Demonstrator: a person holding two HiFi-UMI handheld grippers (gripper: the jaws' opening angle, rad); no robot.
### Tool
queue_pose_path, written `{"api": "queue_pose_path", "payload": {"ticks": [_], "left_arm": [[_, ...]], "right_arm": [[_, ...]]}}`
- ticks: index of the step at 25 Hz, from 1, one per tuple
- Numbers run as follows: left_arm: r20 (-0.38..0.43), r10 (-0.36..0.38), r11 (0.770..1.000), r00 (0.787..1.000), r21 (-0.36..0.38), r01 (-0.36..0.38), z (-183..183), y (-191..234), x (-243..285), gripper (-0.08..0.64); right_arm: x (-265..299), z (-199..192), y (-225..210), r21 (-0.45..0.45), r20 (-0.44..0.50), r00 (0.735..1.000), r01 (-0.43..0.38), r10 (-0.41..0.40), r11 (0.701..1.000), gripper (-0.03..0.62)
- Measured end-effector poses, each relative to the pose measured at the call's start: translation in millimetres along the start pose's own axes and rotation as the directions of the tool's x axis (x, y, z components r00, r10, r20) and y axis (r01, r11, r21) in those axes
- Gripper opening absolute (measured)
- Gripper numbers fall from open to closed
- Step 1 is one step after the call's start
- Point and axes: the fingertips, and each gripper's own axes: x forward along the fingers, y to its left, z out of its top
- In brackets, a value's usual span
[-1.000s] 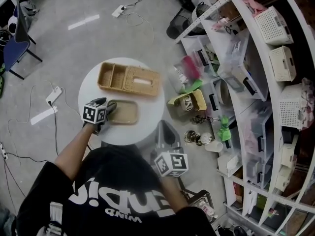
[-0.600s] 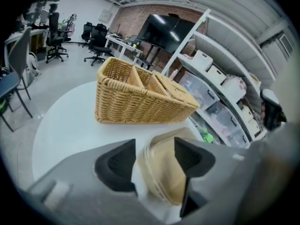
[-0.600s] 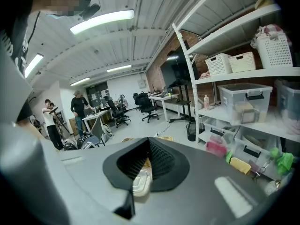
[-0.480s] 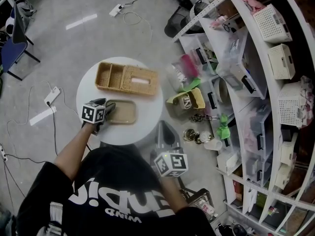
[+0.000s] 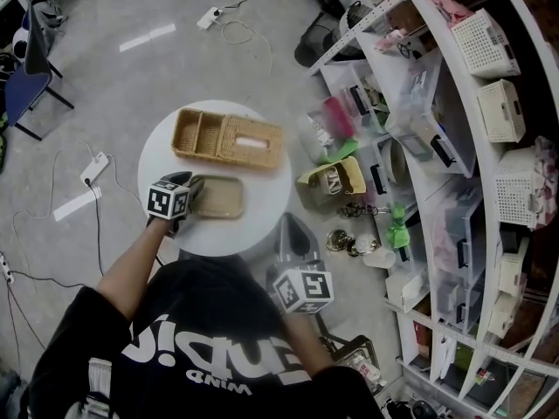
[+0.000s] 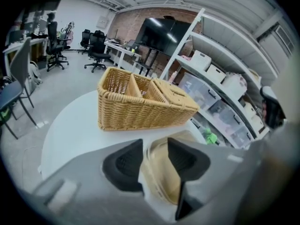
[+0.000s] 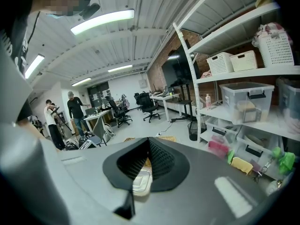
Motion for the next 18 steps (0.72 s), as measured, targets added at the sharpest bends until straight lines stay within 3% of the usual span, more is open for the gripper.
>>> {"api": "queue_pose_path", "payload": {"ticks": [18], "left_arm": [[0.059,0.037,0.997,0.998,0.060,-0.040,15,-14,-29,0.100]], "right_arm": [[-6,-3,13,-0.006,0.000,0.999,-0.041,0.041,0.999,-0.002]]}}
